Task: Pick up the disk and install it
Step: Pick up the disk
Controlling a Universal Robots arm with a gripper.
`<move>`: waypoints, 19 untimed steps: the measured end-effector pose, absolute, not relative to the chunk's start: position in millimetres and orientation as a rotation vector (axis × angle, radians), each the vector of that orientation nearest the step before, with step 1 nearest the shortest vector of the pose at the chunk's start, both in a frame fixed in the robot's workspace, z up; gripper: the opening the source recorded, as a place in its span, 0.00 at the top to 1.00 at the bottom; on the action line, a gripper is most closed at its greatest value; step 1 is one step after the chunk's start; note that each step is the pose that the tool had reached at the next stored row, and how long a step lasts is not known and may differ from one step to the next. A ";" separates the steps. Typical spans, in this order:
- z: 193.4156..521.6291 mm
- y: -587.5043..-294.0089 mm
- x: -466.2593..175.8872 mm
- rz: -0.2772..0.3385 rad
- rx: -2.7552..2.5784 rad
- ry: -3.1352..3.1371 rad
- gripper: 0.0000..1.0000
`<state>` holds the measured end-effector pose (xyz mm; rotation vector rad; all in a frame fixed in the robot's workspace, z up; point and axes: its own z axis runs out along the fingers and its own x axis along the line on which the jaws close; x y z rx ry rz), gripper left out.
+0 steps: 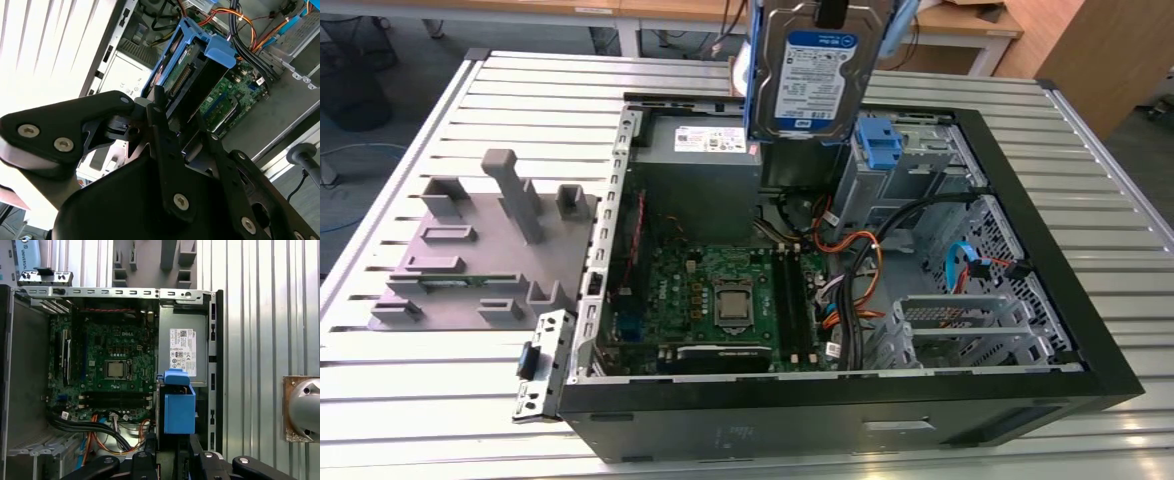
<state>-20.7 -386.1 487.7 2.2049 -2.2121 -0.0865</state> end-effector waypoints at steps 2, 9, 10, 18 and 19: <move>487.7 -387.9 -20.7 -0.087 2.205 -2.212 0.65; 487.7 -394.0 -20.7 -0.087 2.205 -2.212 0.65; 487.6 -394.5 -20.8 -0.087 2.205 -2.212 0.65; 487.6 -394.9 -20.7 -0.087 2.205 -2.212 0.65; 487.6 -395.3 -20.7 -0.087 2.205 -2.212 0.65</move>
